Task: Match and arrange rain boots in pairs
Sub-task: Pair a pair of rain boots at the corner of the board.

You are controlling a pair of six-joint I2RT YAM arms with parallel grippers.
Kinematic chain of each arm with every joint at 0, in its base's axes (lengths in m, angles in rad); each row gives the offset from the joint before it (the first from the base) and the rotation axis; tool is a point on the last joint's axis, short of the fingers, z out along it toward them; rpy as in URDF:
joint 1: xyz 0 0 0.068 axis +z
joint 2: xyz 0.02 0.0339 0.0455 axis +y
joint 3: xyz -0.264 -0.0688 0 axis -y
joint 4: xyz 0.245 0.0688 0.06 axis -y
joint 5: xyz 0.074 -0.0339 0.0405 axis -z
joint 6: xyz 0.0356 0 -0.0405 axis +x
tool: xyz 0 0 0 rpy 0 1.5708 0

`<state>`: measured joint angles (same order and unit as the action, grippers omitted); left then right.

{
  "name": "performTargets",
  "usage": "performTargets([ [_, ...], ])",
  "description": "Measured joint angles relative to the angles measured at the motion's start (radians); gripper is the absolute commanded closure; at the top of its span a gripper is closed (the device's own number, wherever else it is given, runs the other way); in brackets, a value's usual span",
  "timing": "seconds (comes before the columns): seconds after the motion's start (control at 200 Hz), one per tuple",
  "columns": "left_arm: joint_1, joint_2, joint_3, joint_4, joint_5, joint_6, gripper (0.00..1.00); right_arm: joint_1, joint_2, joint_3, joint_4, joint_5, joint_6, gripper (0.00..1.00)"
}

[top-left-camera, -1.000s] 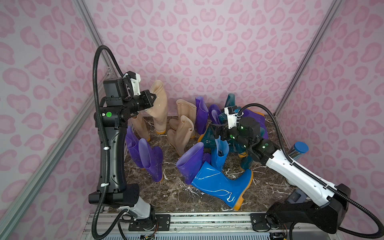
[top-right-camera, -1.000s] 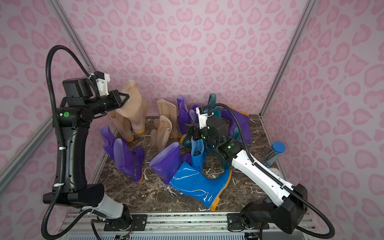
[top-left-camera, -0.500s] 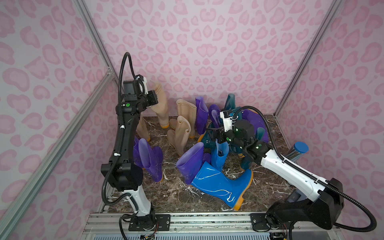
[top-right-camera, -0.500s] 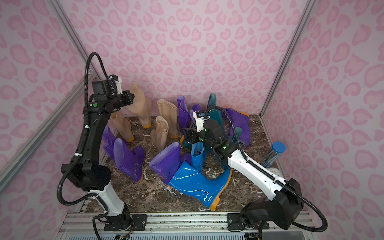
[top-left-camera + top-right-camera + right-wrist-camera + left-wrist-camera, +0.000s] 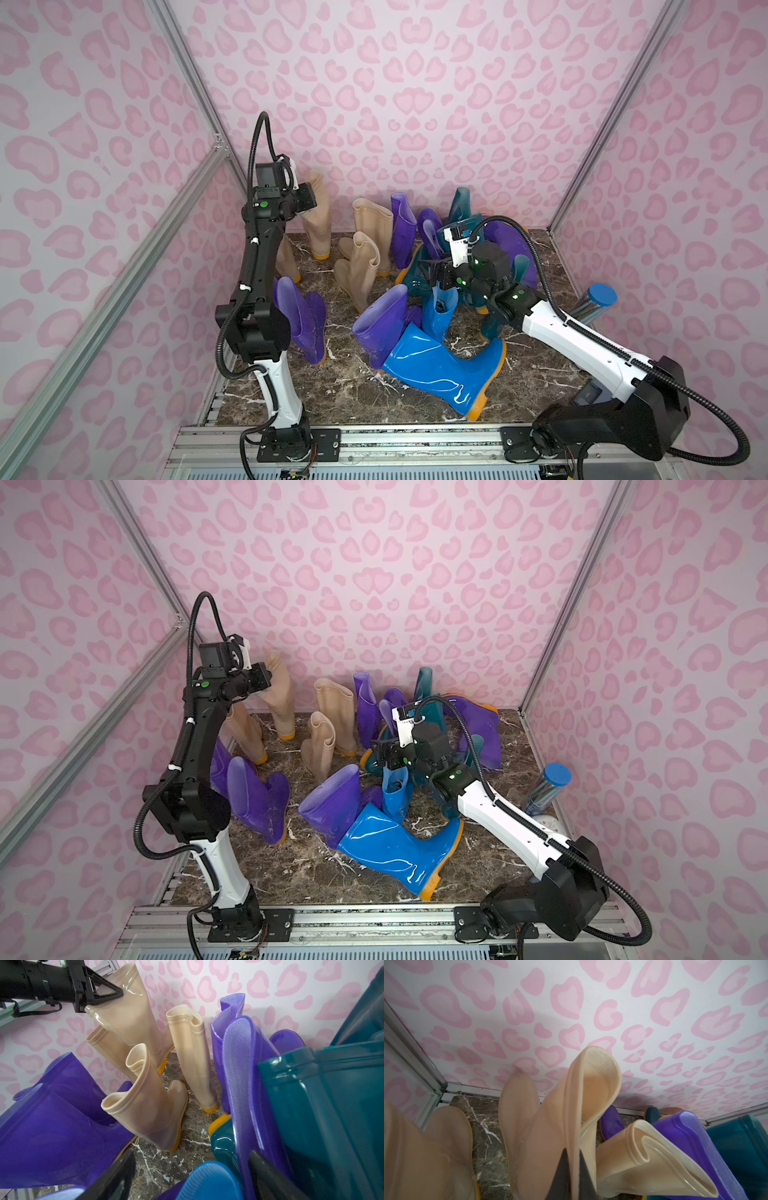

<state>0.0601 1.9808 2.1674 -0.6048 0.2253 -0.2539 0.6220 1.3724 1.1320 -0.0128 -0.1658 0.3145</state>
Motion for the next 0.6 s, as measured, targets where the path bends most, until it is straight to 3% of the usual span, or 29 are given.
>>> performTargets([
  [0.185,0.014,-0.017,-0.095,0.002,-0.043,0.013,0.98,0.001,0.015,0.000,0.008,-0.034,0.009,0.14],
  [0.6,0.056,-0.017,-0.182,0.045,-0.020,0.040,0.98,0.015,0.015,0.000,0.007,-0.043,0.023,0.15],
])
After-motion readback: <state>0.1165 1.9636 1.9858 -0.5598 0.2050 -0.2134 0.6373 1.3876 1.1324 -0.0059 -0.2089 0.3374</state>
